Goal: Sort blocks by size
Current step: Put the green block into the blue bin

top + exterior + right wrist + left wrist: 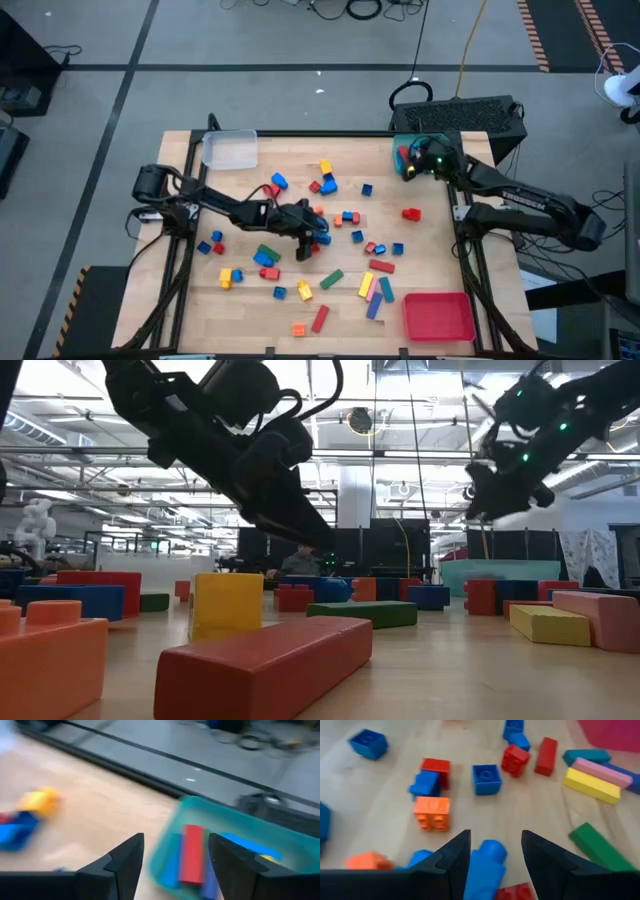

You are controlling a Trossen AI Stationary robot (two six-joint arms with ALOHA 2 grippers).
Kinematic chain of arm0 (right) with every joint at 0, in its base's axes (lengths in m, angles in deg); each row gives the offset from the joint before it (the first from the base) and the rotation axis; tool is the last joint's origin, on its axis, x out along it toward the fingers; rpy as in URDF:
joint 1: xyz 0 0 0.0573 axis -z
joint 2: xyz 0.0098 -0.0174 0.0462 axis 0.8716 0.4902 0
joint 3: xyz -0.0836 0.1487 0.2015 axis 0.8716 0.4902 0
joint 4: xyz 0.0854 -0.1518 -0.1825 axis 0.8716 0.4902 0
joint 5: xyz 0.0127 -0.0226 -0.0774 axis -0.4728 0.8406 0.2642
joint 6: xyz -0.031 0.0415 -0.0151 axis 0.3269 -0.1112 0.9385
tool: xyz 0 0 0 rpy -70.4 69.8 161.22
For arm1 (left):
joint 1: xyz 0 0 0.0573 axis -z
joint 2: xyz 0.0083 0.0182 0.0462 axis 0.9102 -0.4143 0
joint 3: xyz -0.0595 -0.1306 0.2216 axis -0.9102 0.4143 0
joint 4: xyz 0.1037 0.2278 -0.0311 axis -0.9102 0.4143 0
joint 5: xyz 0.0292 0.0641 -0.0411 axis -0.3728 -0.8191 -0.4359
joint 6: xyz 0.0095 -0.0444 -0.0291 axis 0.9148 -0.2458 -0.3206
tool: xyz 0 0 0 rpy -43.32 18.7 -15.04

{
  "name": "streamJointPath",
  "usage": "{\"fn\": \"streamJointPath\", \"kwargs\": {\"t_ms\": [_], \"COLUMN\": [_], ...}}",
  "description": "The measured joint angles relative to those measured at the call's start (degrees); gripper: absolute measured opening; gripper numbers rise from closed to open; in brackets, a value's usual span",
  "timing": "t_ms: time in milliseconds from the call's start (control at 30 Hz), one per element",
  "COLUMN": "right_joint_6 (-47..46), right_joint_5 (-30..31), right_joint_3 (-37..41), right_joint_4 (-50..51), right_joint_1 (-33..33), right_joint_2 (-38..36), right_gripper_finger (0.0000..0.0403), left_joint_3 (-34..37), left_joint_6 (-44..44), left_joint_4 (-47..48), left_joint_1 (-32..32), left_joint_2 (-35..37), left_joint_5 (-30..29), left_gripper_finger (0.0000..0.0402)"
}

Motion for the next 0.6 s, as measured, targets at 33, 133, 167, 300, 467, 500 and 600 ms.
{"fn": "streamJointPath", "kwargs": {"t_ms": [33, 133, 167, 300, 467, 500, 600], "right_joint_6": [-0.51, -2.05, -2.61, -4.27, -5.27, -5.60, -6.41], "right_joint_5": [-1.45, -3.62, -3.95, -3.92, -3.61, -3.56, -3.27], "right_joint_3": [0.00, -0.02, -0.02, -0.02, -0.02, -0.02, -0.04], "right_joint_4": [-0.06, 0.22, 0.13, 0.15, 0.14, 0.01, -0.01], "right_joint_1": [-0.90, -3.76, -4.75, -8.81, -13.33, -14.19, -16.66], "right_joint_2": [-0.72, -2.27, -2.52, -2.68, -2.50, -2.50, -2.50], "right_gripper_finger": [0.0205, 0.0203, 0.0203, 0.0203, 0.0203, 0.0203, 0.0203], "left_joint_3": [-0.01, -0.02, -0.02, -0.02, -1.50, -1.87, -3.19], "left_joint_6": [-1.14, -3.76, -4.70, -8.12, -12.61, -12.61, -12.21], "left_joint_4": [-0.79, -1.51, -1.45, -0.42, 3.24, 5.39, 12.64], "left_joint_1": [0.47, 1.98, 2.59, 5.29, 9.68, 10.70, 13.42], "left_joint_2": [-0.46, -1.28, -1.31, -1.27, -1.24, -1.23, -1.27], "left_joint_5": [0.00, -0.15, -0.89, -5.23, -7.88, -8.55, -9.87], "left_gripper_finger": [0.0178, 0.0178, 0.0178, 0.0178, 0.0177, 0.0176, 0.0172]}}
